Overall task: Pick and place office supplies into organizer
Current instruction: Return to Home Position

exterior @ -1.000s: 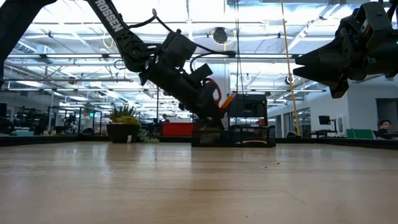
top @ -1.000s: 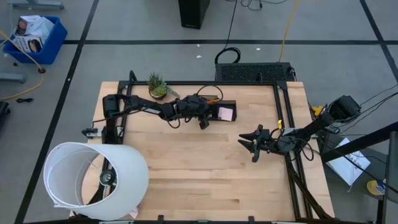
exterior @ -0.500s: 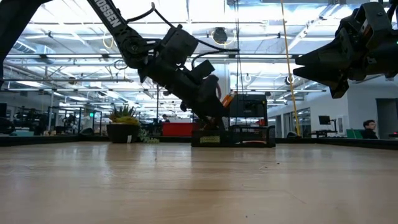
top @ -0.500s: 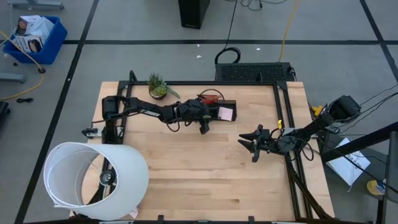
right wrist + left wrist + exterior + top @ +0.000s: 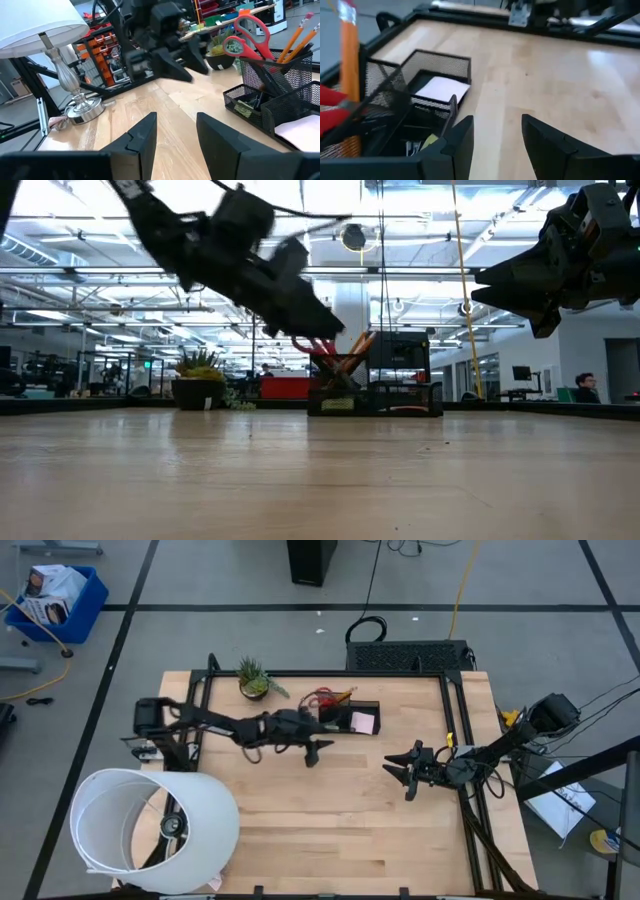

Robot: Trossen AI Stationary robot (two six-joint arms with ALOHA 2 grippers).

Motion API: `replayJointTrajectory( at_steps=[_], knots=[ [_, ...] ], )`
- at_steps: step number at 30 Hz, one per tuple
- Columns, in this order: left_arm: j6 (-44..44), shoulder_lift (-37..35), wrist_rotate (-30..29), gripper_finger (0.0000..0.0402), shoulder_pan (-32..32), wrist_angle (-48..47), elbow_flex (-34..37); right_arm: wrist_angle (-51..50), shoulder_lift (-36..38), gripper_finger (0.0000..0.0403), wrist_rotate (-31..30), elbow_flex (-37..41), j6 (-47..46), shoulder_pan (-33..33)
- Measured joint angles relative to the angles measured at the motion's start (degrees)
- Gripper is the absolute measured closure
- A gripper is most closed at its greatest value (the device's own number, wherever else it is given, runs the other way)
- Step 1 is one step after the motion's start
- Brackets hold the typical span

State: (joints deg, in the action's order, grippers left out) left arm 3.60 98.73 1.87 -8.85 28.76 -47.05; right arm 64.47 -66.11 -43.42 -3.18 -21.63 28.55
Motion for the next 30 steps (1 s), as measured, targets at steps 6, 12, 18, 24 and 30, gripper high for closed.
replayJointTrajectory(
  at_steps=[6, 12, 18, 24, 30],
  knots=[
    [0.5, -9.3, 0.0, 0.0231, 1.2, 1.5, 8.4, -0.1, 0.0, 0.027, 0.0, 0.0, 0.0, 0.0],
    [6.8, -19.1, -0.1, 0.0231, 1.2, 11.5, 21.5, 0.0, 0.0, 0.0271, 0.0, 0.0, 0.0, 0.0],
    [6.7, -28.2, 0.4, 0.0231, 3.2, 17.8, 31.6, 0.0, 0.0, 0.027, 0.0, 0.0, 0.0, 0.0],
    [5.8, -35.8, -0.5, 0.0231, 4.2, 15.8, 37.4, -1.3, 0.0, 0.0271, 0.3, 0.0, 3.1, 0.1],
    [5.1, -43.4, -0.8, 0.0231, 4.2, 14.2, 43.9, -1.2, 0.0, 0.0271, 0.0, 0.0, 4.3, 0.1]
  ],
)
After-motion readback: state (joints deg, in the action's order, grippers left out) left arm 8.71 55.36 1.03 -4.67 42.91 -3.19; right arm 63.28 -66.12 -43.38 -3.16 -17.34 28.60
